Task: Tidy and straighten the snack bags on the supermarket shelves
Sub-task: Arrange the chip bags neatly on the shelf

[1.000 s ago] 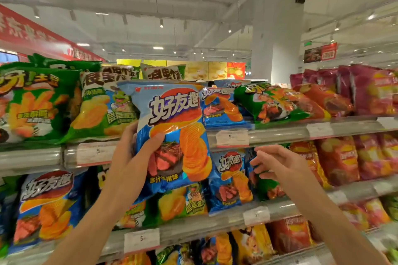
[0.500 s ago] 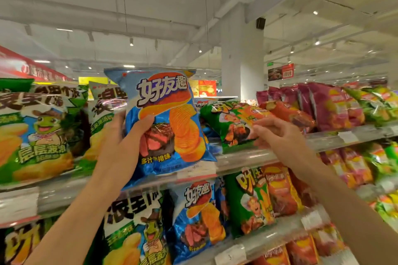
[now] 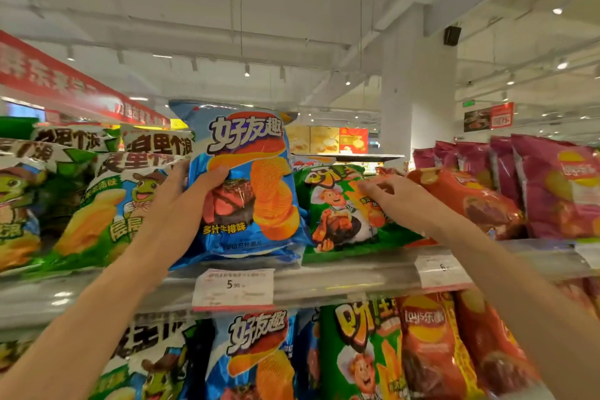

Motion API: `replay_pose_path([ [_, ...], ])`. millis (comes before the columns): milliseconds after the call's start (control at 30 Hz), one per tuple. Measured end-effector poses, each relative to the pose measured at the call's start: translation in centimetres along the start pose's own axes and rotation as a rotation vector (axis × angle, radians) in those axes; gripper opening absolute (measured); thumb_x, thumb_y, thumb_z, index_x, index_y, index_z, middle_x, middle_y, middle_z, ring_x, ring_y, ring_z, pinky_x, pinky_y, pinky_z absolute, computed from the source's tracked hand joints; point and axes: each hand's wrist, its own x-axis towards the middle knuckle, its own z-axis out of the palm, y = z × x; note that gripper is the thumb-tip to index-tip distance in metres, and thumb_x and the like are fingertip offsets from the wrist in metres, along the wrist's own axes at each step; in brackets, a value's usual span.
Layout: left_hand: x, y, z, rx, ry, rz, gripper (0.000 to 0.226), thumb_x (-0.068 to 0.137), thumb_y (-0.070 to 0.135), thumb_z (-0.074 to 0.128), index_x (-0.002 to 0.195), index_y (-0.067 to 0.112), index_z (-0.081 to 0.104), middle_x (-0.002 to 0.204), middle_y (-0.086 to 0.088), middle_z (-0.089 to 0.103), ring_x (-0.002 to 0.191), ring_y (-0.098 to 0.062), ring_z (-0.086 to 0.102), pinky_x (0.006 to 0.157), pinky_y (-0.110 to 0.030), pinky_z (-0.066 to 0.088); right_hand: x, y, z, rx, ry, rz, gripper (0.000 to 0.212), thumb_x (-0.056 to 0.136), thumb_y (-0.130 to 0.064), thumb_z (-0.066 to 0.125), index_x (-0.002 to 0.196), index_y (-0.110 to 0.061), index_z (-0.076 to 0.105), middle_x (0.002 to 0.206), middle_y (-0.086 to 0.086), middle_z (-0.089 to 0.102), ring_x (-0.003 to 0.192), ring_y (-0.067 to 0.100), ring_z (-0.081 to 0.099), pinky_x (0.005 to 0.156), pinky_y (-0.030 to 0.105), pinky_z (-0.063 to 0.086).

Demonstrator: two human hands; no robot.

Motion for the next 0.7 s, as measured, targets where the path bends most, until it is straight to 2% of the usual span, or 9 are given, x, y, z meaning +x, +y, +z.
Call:
replay_pose_path([
  [133,-0.8,-0.1,1.2,0.037,0.075,-0.012,0.009,0.097,0.032,0.061,0.105,0.027,0.059,0.069,0.018,0.074,0.076,-0.003,0.072,0.076,-0.016,0.051,1.2,0.2,0.3,-0.036,-0.105,-0.006,0.081,0.094,-0.077,0.029,0.140,-0.016,0.052,0.127,0.009,0.064,0.095,0.019,0.059,0.077,0.031,0.044],
  [200,-1.2,0.0,1.4,0.052,0.098,-0.012,0.005,0.097,0.031,0.060,0.094,0.031,0.056,0.063,0.023,0.071,0.075,0.000,0.070,0.065,-0.007,0.046,1.8,0.7,0.6,-0.032,-0.173,0.011,0.089,0.091,-0.081,0.029,0.153,-0.018,0.037,0.144,0.011,0.054,0.113,0.026,0.056,0.085,0.034,0.038],
  [267,-1.5,0.0,1.3,0.047,0.125,-0.017,0.009,0.096,0.034,0.062,0.097,0.026,0.060,0.073,0.013,0.075,0.074,-0.005,0.069,0.066,-0.011,0.045,2.2,1.0,0.9,0.025,-0.178,0.022,0.089,0.090,-0.081,0.034,0.153,-0.019,0.035,0.147,0.009,0.052,0.113,0.025,0.053,0.088,0.034,0.037],
  [333,-1.5,0.0,1.1,0.068,0.128,-0.005,0.024,0.092,0.043,0.067,0.104,0.023,0.063,0.086,0.004,0.075,0.078,-0.009,0.069,0.077,-0.024,0.045,2.5,1.4,1.0,0.131,-0.160,0.023,0.080,0.091,-0.077,0.041,0.148,-0.021,0.042,0.128,0.001,0.060,0.097,0.017,0.055,0.079,0.030,0.039],
  [400,-1.7,0.2,1.1,0.077,0.143,0.007,0.034,0.089,0.047,0.069,0.110,0.022,0.063,0.096,0.000,0.074,0.085,-0.013,0.068,0.080,-0.028,0.044,2.4,1.5,1.0,0.238,-0.151,0.009,0.072,0.093,-0.073,0.045,0.144,-0.022,0.046,0.107,-0.007,0.058,0.083,0.006,0.052,0.072,0.028,0.039],
  [433,-1.6,-0.1,1.0,0.076,0.159,0.013,0.031,0.092,0.044,0.067,0.113,0.022,0.063,0.100,0.000,0.073,0.085,-0.011,0.067,0.077,-0.024,0.045,2.5,1.7,1.0,0.266,-0.150,-0.003,0.073,0.093,-0.073,0.046,0.145,-0.022,0.046,0.108,-0.006,0.057,0.083,0.005,0.051,0.075,0.029,0.039],
  [500,-1.8,0.3,1.1,0.070,0.175,0.017,0.024,0.096,0.036,0.062,0.116,0.022,0.063,0.102,0.001,0.073,0.081,-0.005,0.068,0.068,-0.015,0.048,2.5,2.0,0.7,0.275,-0.119,-0.030,0.079,0.091,-0.075,0.047,0.149,-0.022,0.045,0.129,0.000,0.059,0.095,0.013,0.055,0.086,0.032,0.040],
  [567,-1.6,0.4,1.1,0.059,0.187,0.009,0.024,0.097,0.032,0.062,0.119,0.022,0.064,0.102,0.003,0.075,0.081,-0.003,0.071,0.068,-0.013,0.050,2.2,2.1,0.0,0.278,-0.069,-0.038,0.079,0.091,-0.074,0.047,0.149,-0.021,0.045,0.139,0.004,0.058,0.105,0.018,0.054,0.091,0.033,0.041],
  [700,-0.9,0.6,1.1,0.043,0.211,0.009,0.008,0.099,0.028,0.060,0.104,0.030,0.066,0.083,0.011,0.078,0.070,-0.001,0.073,0.060,-0.011,0.052,2.0,3.1,-1.6,0.322,0.013,-0.037,0.081,0.084,-0.083,0.048,0.143,-0.028,0.051,0.128,0.000,0.066,0.109,0.021,0.065,0.100,0.044,0.052],
])
